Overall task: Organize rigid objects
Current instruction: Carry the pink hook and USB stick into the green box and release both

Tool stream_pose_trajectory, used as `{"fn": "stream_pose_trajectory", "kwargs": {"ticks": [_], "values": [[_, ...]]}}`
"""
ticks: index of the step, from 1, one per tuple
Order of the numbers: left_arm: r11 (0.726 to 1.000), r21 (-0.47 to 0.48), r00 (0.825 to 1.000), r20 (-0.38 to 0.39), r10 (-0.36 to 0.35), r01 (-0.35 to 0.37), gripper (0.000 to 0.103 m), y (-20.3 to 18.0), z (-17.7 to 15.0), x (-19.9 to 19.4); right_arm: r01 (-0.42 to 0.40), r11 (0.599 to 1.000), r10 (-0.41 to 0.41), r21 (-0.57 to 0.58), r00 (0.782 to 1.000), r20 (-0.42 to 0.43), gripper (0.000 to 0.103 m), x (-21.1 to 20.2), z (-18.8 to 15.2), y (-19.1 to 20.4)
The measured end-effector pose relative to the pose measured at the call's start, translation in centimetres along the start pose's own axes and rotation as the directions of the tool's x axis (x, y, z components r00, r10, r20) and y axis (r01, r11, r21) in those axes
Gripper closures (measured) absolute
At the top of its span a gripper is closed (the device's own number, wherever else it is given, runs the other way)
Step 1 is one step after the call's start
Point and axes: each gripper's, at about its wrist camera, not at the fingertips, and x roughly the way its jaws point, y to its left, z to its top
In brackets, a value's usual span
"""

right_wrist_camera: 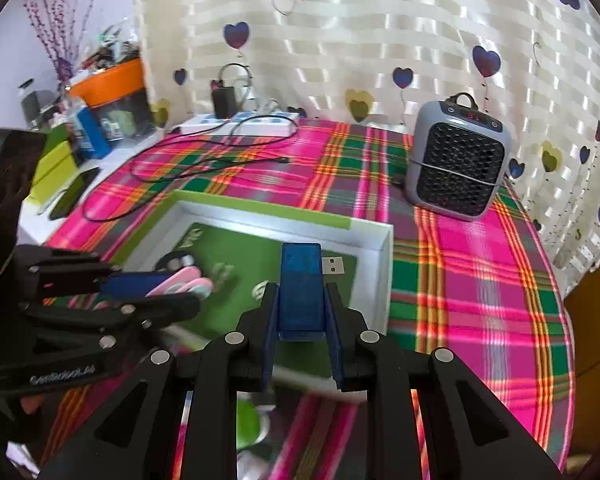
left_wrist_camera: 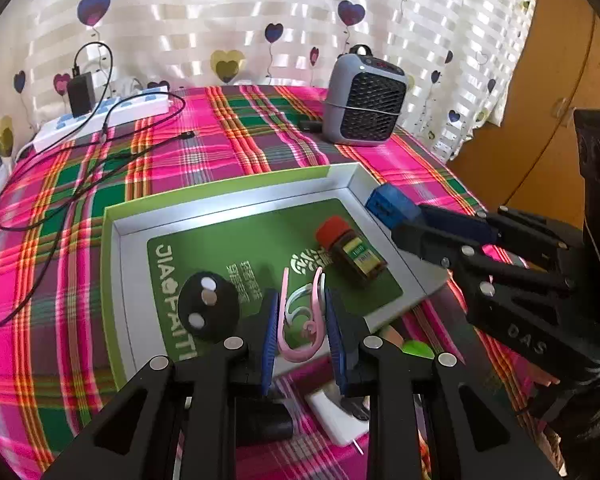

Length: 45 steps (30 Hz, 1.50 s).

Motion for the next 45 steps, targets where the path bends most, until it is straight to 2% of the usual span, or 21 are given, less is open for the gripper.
{"fn": "stream_pose_trajectory", "kwargs": {"ticks": [6, 10, 18, 24, 38, 45], "values": [[1.000, -0.022, 1.000, -0.013, 0.010, -0.011, 0.081, 0.7, 0.6, 1.5, 0.027, 1.000, -0.027, -0.001, 0.999, -0.045, 0.080, 2.3, 0.7, -1.0], [0.999, -0.045, 0.999, -0.040, 0.015, -0.017, 0.081, 1.3, 0.9, 2.7, 0.014, 1.000, -0.013, 0.014, 0.997, -0.071, 0.080, 3.6, 1.2, -1.7], [0.999, -0.046, 0.997, -0.077, 0.016, -0.020, 0.081, 1.5, 1.1, 4.4, 0.022, 1.000, -0.022, -0.002, 0.994, -0.111, 0.080, 5.8, 1.7, -1.9], [0.999, -0.039, 0.997, -0.076, 0.015, -0.018, 0.081, 1.4, 1.2, 4.7, 0.010, 1.000, -0.009, 0.009, 0.991, -0.136, 0.080, 7.1, 1.7, -2.4], [0.999, -0.035, 0.997, -0.075, 0.016, -0.019, 0.081, 1.5, 1.4, 4.8, -0.007, 1.000, 0.011, 0.026, 0.989, -0.148, 0.080, 7.7, 1.5, -2.6], [1.000, -0.027, 0.997, -0.072, 0.008, -0.010, 0.075, 1.3, 1.4, 4.8, -0.008, 0.999, 0.016, 0.054, 0.990, -0.142, 0.080, 7.8, 1.5, -2.7]]}}
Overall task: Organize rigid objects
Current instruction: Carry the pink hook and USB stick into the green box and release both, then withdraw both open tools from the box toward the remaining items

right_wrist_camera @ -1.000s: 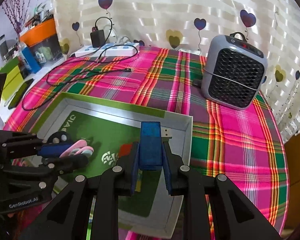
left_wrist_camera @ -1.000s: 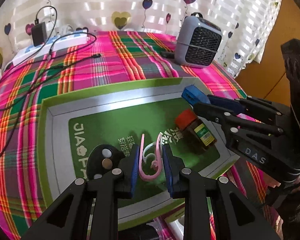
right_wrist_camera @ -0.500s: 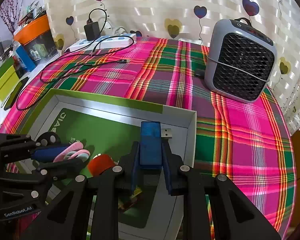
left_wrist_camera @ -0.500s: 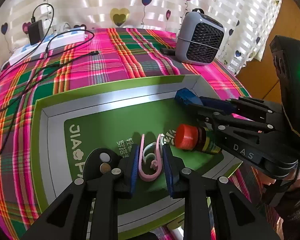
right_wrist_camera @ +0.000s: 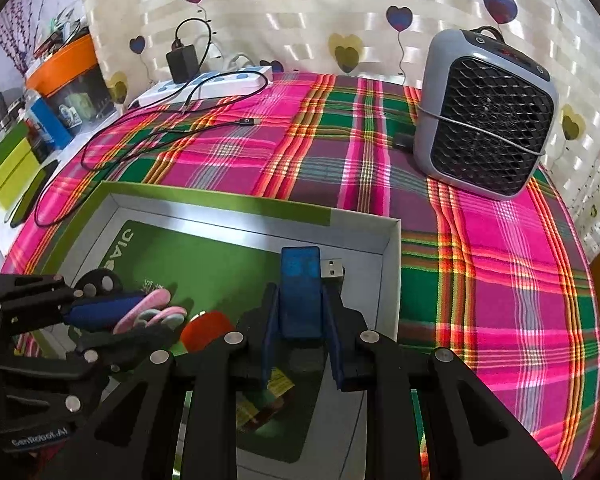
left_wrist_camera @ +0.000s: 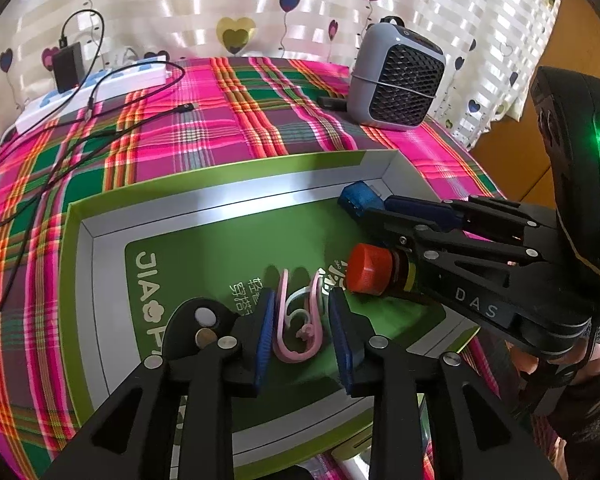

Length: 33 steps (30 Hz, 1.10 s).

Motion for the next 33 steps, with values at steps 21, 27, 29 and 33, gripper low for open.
{"fn": "stream_pose_trajectory", "kwargs": {"ticks": [21, 27, 29, 33], "values": [[0.998, 0.021, 0.993, 0.103, 0.050, -0.053, 0.066, -1.9, -2.1, -4.7, -0.031, 0.997, 0.024, 0.068, 0.995, 0.099, 0.058, -4.2, -1.5, 0.2], [0.997, 0.019, 0.991, 0.118, 0.070, -0.073, 0.066, -2.5, -3.8, -6.4, -0.032, 0.997, 0.021, 0.076, 0.990, 0.137, 0.058, -6.5, -3.2, 0.9], [0.996, 0.017, 0.989, 0.123, 0.084, -0.086, 0.066, -2.7, -4.4, -7.0, -0.034, 0.996, 0.022, 0.080, 0.989, 0.146, 0.058, -7.1, -3.8, 1.1], [0.994, 0.023, 0.985, 0.136, 0.107, -0.112, 0.066, -3.2, -5.6, -7.9, -0.032, 0.996, 0.018, 0.086, 0.987, 0.157, 0.058, -8.2, -5.3, 1.7]]}}
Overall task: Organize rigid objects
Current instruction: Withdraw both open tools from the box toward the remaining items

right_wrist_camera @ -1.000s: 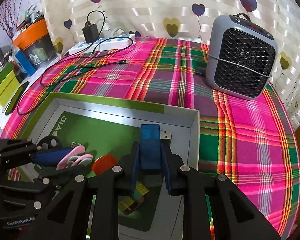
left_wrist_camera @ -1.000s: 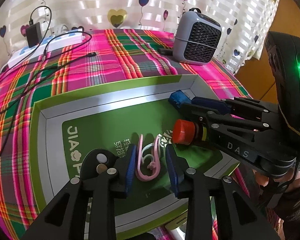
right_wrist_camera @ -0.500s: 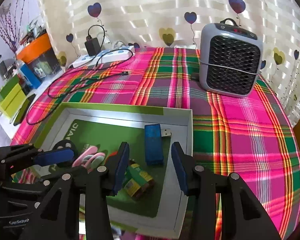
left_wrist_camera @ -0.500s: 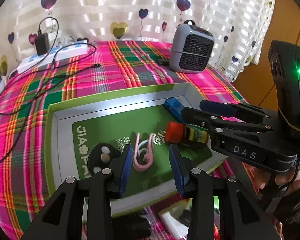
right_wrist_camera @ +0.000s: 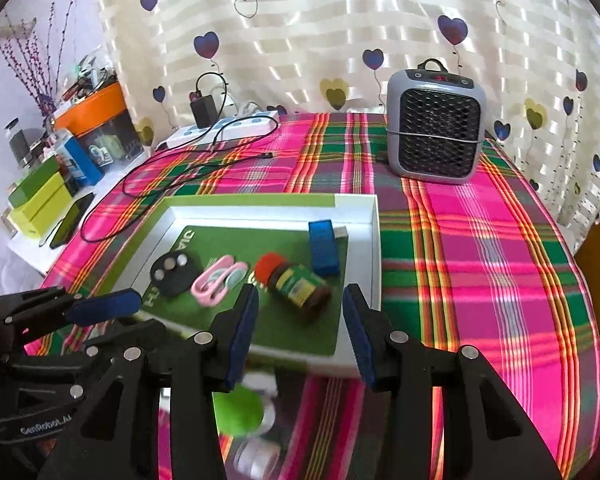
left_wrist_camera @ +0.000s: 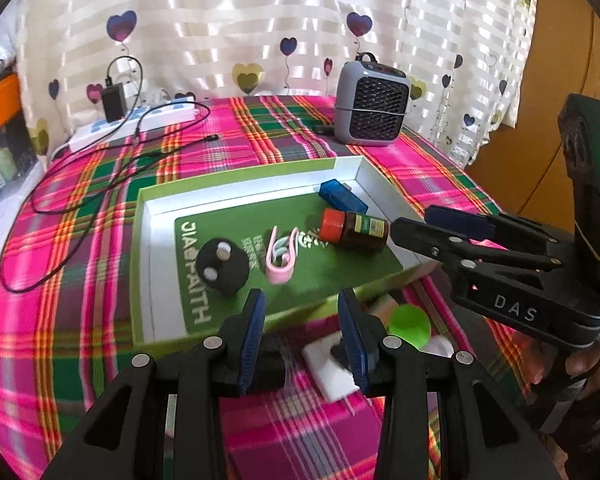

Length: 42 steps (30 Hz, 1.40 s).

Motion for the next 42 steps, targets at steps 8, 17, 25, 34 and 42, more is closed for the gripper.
{"fn": "stream_pose_trajectory", "kwargs": {"ticks": [8, 17, 25, 34, 42], "values": [[0.999, -0.001, 0.998, 0.017, 0.053, -0.053, 0.066, 0.1, -2.2, -1.8, -0.004, 1.000, 0.004, 0.006, 1.000, -0.001, 0.058, -1.5, -2.2, 0.7], [0.994, -0.040, 0.995, 0.010, 0.100, -0.100, 0.066, 1.2, -4.8, -2.7, -0.004, 0.999, 0.004, 0.036, 1.000, 0.000, 0.058, -2.6, -4.4, 0.9], [0.993, -0.077, 0.995, 0.016, 0.096, -0.095, 0.066, 2.6, -6.5, -3.5, 0.011, 0.998, -0.011, 0.066, 1.000, -0.007, 0.058, -3.4, -6.2, 0.4], [0.993, -0.096, 0.997, 0.024, 0.078, -0.075, 0.066, 3.8, -7.6, -4.0, 0.020, 0.997, -0.019, 0.076, 1.000, -0.016, 0.058, -3.6, -7.4, -0.2], [0.987, -0.138, 0.997, -0.001, 0.079, -0.078, 0.066, 5.3, -8.8, -3.9, -0.006, 0.996, 0.007, 0.086, 1.000, -0.015, 0.057, -3.8, -8.0, -0.4]]}}
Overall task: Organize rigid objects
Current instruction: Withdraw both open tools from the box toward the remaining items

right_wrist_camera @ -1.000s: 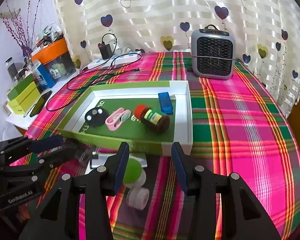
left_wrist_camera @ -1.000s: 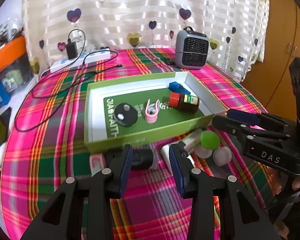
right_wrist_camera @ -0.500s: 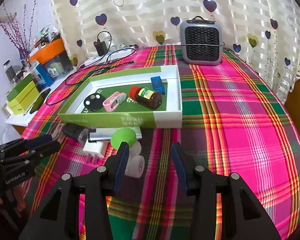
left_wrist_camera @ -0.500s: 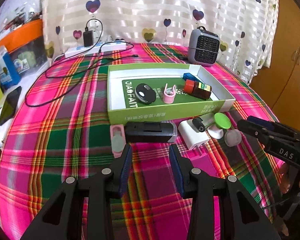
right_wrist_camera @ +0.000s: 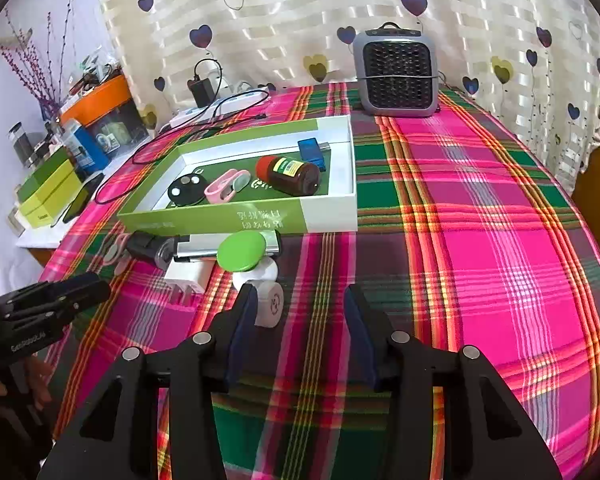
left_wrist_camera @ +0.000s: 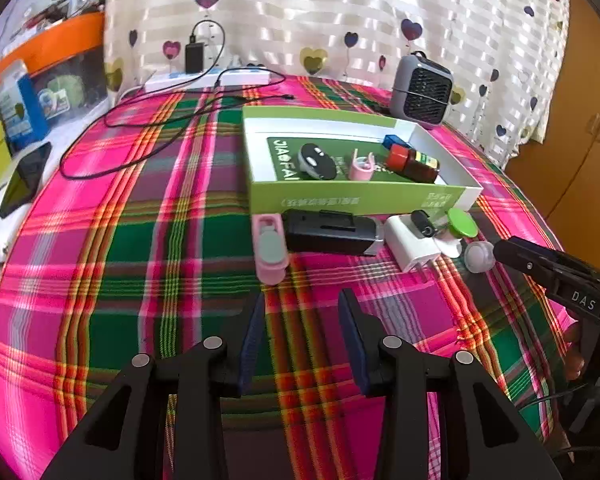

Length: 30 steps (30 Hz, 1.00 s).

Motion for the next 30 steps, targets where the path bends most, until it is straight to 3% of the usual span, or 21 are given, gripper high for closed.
{"fn": "stream_pose_trajectory", "kwargs": {"ticks": [18, 30], "values": [[0.997, -0.080, 1.000, -0.015, -0.010, 0.009, 0.066, 1.8, 0.4, 1.1, -0.036, 0.999, 0.035, -0.030, 0.999, -0.032, 0.057, 0.5, -0.4, 1.1], [0.999, -0.030, 0.999, -0.032, 0.025, -0.026, 0.066, 1.6, 2.2, 2.7, -0.012, 0.999, 0.009, -0.039, 0.997, -0.079, 0.056, 1.9, -0.1, 2.0]]}}
